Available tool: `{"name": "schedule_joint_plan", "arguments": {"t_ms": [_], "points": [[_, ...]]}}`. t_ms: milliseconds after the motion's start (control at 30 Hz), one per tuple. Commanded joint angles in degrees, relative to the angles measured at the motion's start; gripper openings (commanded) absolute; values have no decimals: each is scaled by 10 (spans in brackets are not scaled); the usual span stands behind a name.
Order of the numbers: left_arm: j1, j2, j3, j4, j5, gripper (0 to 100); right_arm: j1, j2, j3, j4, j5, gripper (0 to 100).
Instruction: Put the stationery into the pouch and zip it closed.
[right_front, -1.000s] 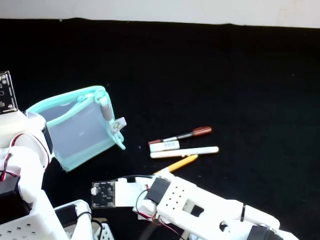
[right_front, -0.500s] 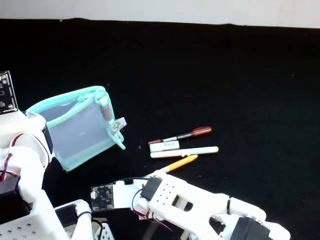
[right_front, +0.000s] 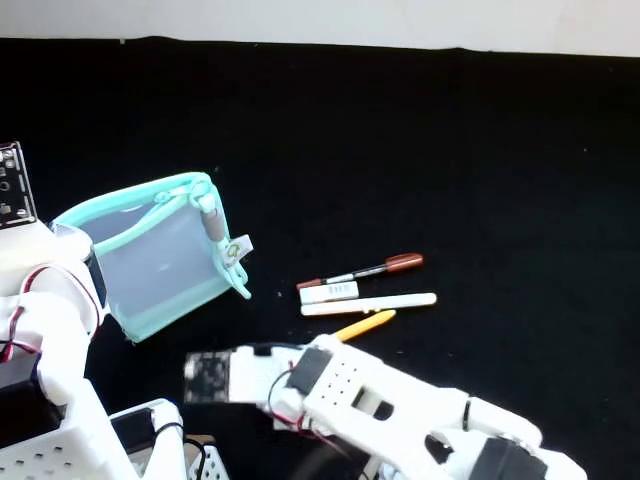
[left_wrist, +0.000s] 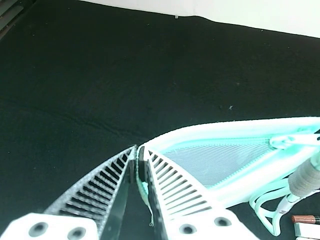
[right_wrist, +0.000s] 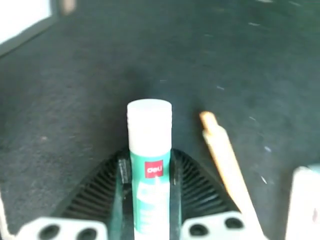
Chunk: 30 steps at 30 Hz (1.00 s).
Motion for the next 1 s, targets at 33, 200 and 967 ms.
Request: {"name": "schedule_joint_plan", "arguments": {"t_ms": [33,200,967], "points": [[-7,1,-7,3,-4,6,66,-62,-73,34,-48,7],[-5,1,-7,3,-4,6,119,-115,-153,75,-139,7],[-4,1,-2,3,-4,6,153,-126,-510,32,-469,7]]}}
